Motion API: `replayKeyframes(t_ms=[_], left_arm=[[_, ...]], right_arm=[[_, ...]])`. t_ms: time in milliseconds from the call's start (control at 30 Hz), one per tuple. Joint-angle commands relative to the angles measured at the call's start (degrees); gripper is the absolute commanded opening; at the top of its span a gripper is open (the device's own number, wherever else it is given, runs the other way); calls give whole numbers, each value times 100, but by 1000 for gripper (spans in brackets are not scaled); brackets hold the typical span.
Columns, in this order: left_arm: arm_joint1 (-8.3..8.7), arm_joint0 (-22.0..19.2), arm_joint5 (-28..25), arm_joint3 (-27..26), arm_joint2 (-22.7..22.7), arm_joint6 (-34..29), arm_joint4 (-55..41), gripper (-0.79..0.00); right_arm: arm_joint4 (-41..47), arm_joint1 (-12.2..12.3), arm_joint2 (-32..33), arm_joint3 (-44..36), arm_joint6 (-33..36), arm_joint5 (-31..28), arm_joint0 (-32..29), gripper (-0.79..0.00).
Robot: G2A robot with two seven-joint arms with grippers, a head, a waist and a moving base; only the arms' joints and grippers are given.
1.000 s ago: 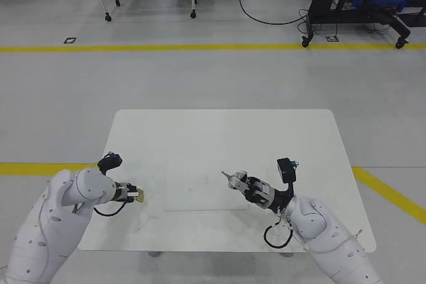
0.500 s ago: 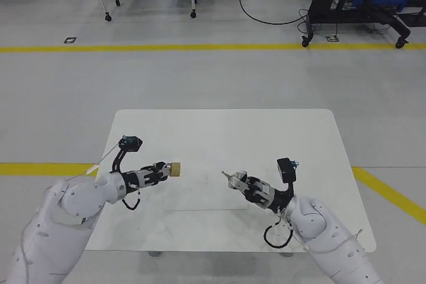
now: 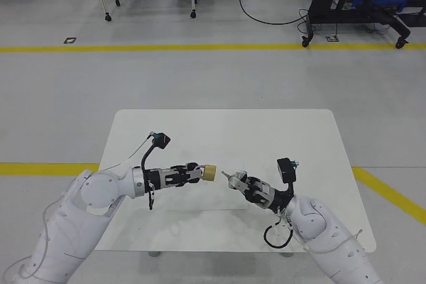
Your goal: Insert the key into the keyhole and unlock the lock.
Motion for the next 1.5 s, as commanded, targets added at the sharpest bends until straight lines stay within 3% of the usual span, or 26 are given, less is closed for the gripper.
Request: replayKeyframes(t_ms=[0,367,733,1467], left_arm=[[0,0,0,0,0,-1,0,-785],[-11,259,-481,-371,22,705,432,-785],[-44,224,-526,-490,168,837,641,-785],[-111,52,-177,-259,344,901,796,-785]], right_arm=[[0,0,0,0,0,0,0,-785],[649,-150,-139,186,85,778,250,-785],[950,-298,-231,519,237,1186,540,-785],[1032,-379,-157,418,822,805,415,-785]])
